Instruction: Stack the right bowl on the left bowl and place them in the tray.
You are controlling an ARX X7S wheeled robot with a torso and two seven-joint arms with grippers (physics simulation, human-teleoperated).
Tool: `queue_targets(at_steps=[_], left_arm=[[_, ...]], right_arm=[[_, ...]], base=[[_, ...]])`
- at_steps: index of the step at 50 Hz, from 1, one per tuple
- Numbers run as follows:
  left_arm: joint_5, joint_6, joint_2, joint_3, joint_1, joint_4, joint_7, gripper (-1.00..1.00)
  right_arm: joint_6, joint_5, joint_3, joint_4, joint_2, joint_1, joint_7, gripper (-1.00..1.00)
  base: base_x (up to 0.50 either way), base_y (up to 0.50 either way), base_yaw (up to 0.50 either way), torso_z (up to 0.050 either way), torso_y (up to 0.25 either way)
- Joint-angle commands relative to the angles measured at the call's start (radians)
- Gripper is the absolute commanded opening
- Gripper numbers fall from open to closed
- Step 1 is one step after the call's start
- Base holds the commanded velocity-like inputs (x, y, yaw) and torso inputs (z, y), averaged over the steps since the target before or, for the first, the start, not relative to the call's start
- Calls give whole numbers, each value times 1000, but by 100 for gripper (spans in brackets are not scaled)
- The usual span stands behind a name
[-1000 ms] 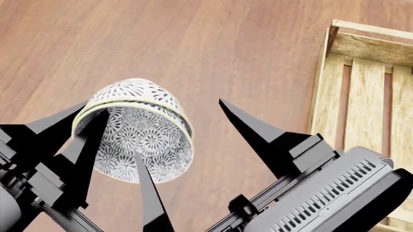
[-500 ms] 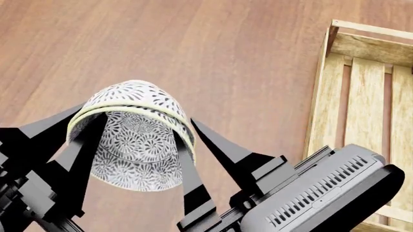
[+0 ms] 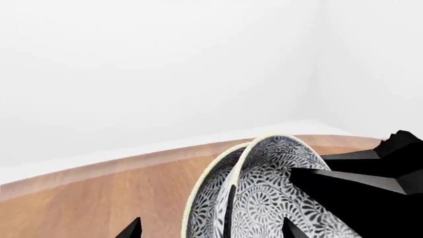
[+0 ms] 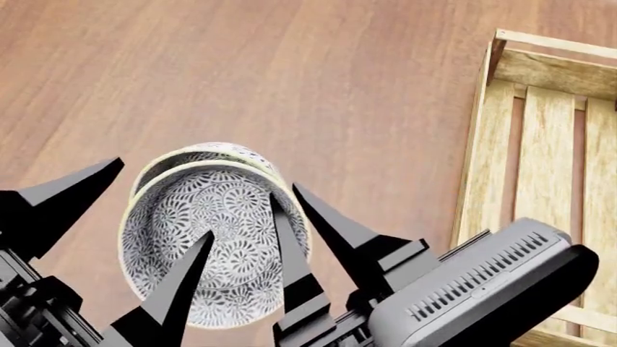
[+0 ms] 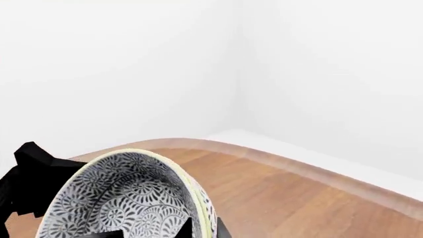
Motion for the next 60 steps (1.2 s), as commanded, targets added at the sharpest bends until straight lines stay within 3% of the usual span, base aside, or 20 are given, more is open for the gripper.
queue_targets(at_steps=[1, 28, 45, 60], left_arm=[[43, 26, 2, 28, 55, 1, 7, 100], [-16, 46, -60, -43, 62, 39, -36, 100], [36, 217, -138, -122, 258, 112, -64, 100], [200, 351, -84, -102, 421, 51, -60, 100]], right_arm=[[-16, -27, 16, -5, -6, -10, 8, -100], [-27, -11, 47, 24, 31, -13, 11, -100], [-17, 19, 85, 96, 32, 32, 26, -100], [-2, 73, 130, 200, 1, 97, 63, -100]], base=[[0, 0, 0, 0, 0], [0, 0, 0, 0, 1], [0, 0, 0, 1, 1], [0, 0, 0, 0, 1]])
